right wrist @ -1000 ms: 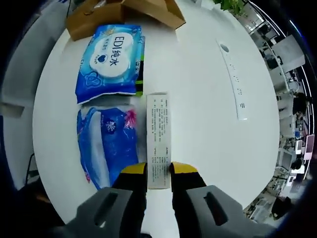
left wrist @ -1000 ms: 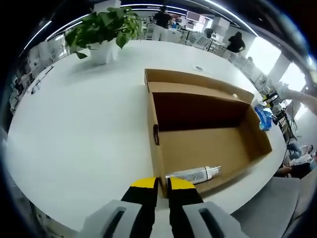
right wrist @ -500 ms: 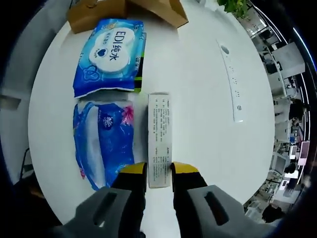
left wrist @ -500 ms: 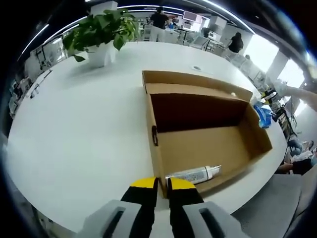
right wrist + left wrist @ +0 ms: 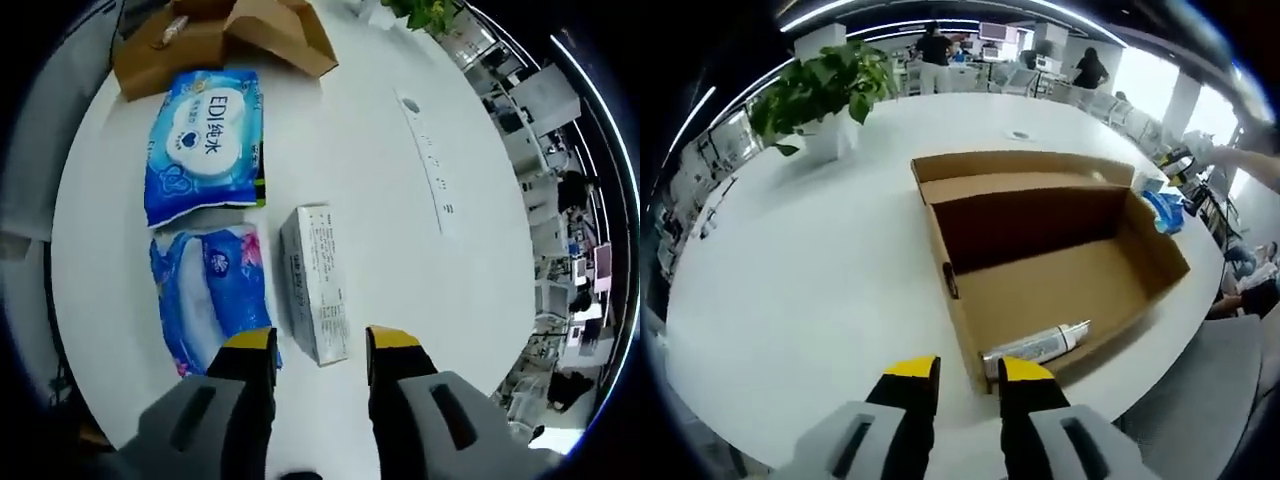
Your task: Operate the shoe box by opening the lid, removing the specified soft item, and placing it in the target area until the item is outside and the box remains undamaged.
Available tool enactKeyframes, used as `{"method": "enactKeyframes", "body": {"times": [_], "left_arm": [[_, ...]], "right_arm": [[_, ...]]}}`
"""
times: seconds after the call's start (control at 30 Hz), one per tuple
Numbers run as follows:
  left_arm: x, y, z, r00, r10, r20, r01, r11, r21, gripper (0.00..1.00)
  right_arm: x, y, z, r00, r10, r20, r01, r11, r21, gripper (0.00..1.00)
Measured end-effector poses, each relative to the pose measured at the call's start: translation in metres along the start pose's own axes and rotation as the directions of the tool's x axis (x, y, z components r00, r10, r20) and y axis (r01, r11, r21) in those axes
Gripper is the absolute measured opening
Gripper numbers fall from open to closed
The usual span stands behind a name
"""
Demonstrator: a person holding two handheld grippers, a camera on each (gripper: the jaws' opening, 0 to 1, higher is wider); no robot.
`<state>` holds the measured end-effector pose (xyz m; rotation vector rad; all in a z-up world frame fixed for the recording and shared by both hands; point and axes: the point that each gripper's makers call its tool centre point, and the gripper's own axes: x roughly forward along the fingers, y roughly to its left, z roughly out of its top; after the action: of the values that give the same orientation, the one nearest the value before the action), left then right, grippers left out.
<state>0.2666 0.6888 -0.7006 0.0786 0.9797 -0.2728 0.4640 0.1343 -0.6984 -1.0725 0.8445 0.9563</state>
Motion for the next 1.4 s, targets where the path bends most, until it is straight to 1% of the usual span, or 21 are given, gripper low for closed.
{"method": "enactKeyframes", "body": {"times": [0.13,0.23,0.3,0.33,0.4,0.43,0.5,0.57,0.7,0.77,0.8,0.9,0.93,0.97,1.03,1.1,1.2,1.23,1.27,1.3,1.4], "left_arm": [[-0.007,-0.003,0.013,0.999,-0.015,0.040,0.012,0.998,0.055,0.27],[-0.010,-0.010,0.029,0.995,-0.057,0.082,0.043,0.986,0.162,0.28],[-0.011,-0.016,0.036,0.993,-0.082,0.089,0.064,0.980,0.190,0.30],[-0.011,-0.019,0.038,0.991,-0.101,0.087,0.081,0.975,0.206,0.31],[-0.010,-0.023,0.042,0.989,-0.126,0.080,0.104,0.965,0.241,0.32],[-0.008,-0.025,0.042,0.988,-0.140,0.060,0.119,0.955,0.273,0.33],[-0.004,-0.030,0.043,0.986,-0.166,0.033,0.145,0.931,0.336,0.34],[-0.001,-0.034,0.044,0.984,-0.178,0.004,0.164,0.913,0.373,0.35],[0.007,-0.041,0.049,0.977,-0.206,-0.060,0.210,0.859,0.467,0.36],[0.011,-0.044,0.050,0.970,-0.224,-0.098,0.243,0.824,0.511,0.36],[0.012,-0.045,0.050,0.967,-0.226,-0.119,0.255,0.809,0.529,0.36],[0.019,-0.046,0.051,0.958,-0.221,-0.182,0.286,0.749,0.598,0.36],[0.020,-0.047,0.051,0.956,-0.222,-0.193,0.294,0.738,0.608,0.36],[0.022,-0.050,0.051,0.950,-0.227,-0.215,0.312,0.716,0.624,0.36],[0.025,-0.053,0.050,0.941,-0.234,-0.244,0.338,0.687,0.644,0.36],[0.028,-0.055,0.046,0.928,-0.235,-0.288,0.370,0.655,0.659,0.37],[0.035,-0.056,0.040,0.911,-0.224,-0.346,0.409,0.595,0.692,0.37],[0.038,-0.057,0.038,0.903,-0.219,-0.369,0.426,0.567,0.705,0.37],[0.039,-0.059,0.035,0.895,-0.218,-0.388,0.442,0.551,0.708,0.37],[0.040,-0.060,0.031,0.881,-0.216,-0.421,0.468,0.531,0.706,0.38],[0.046,-0.063,0.027,0.864,-0.208,-0.459,0.498,0.488,0.717,0.38]], "right_arm": [[-0.010,0.001,0.013,0.995,-0.038,0.088,0.029,0.994,0.103,0.38],[-0.020,0.006,0.022,0.988,-0.068,0.138,0.041,0.981,0.188,0.41],[-0.027,0.009,0.027,0.983,-0.094,0.160,0.057,0.973,0.225,0.42],[-0.030,0.010,0.029,0.979,-0.114,0.168,0.069,0.965,0.251,0.43],[-0.035,0.017,0.036,0.972,-0.120,0.202,0.057,0.954,0.294,0.45],[-0.038,0.022,0.039,0.966,-0.130,0.222,0.051,0.943,0.329,0.46],[-0.043,0.032,0.042,0.963,-0.129,0.234,0.043,0.938,0.343,0.49],[-0.046,0.043,0.045,0.961,-0.136,0.243,0.043,0.935,0.353,0.50],[-0.054,0.062,0.054,0.952,-0.157,0.263,0.044,0.919,0.392,0.55],[-0.060,0.074,0.063,0.940,-0.165,0.298,0.025,0.905,0.424,0.59],[-0.062,0.082,0.066,0.938,-0.162,0.305,0.016,0.902,0.432,0.60],[-0.068,0.095,0.073,0.935,-0.167,0.314,0.013,0.899,0.438,0.65],[-0.071,0.100,0.077,0.930,-0.174,0.324,0.011,0.895,0.447,0.67],[-0.074,0.103,0.079,0.927,-0.177,0.332,0.008,0.891,0.454,0.68],[-0.080,0.111,0.083,0.924,-0.181,0.336,-0.001,0.879,0.476,0.69],[-0.086,0.116,0.089,0.915,-0.190,0.357,-0.010,0.872,0.490,0.70],[-0.095,0.127,0.100,0.902,-0.193,0.386,-0.035,0.859,0.511,0.72],[-0.098,0.132,0.104,0.895,-0.189,0.403,-0.055,0.851,0.522,0.73],[-0.100,0.135,0.108,0.891,-0.187,0.414,-0.068,0.846,0.528,0.75],[-0.101,0.138,0.109,0.889,-0.184,0.420,-0.075,0.845,0.529,0.76],[-0.108,0.148,0.118,0.879,-0.189,0.437,-0.082,0.844,0.530,0.77]]}}
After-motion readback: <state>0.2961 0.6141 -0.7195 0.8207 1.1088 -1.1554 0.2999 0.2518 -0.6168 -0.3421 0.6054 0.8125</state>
